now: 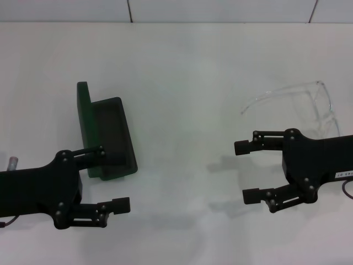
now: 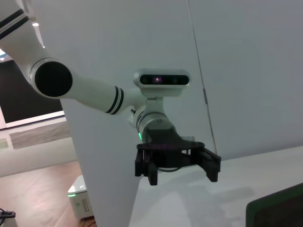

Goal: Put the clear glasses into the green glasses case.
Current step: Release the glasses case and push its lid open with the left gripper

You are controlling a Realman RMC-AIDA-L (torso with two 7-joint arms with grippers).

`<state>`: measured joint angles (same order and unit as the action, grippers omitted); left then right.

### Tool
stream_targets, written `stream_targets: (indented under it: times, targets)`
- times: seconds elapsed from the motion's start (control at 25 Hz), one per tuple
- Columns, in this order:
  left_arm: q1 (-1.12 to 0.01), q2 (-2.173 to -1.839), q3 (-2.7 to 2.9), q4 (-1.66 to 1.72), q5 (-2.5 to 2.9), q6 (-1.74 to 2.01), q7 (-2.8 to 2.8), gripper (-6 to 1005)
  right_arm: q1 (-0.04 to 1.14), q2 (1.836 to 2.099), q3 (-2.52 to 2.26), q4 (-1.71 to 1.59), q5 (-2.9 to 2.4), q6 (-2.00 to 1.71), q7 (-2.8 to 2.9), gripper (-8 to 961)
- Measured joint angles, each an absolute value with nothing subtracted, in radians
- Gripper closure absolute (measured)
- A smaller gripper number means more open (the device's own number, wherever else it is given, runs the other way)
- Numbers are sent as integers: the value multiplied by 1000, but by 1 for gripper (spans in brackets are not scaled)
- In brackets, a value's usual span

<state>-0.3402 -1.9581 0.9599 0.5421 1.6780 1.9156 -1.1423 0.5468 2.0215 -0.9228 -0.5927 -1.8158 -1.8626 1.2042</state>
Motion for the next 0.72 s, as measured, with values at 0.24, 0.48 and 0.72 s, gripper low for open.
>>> stream_targets:
  times: [0.24, 0.48, 0.72]
  targets:
    - [-342, -1958, 960, 540, 1678, 1911, -1143, 138, 545, 2024, -932, -592, -1812, -1863, 1201, 67]
    - [-345, -1963, 936, 540, 1678, 1899, -1156, 137, 548, 2025, -932, -582, -1809, -1853, 1201, 68]
    - [-354, -2009, 715, 622, 1674, 1849, -1369, 137, 533, 2014, -922, -599, -1805, -1742, 1193, 68]
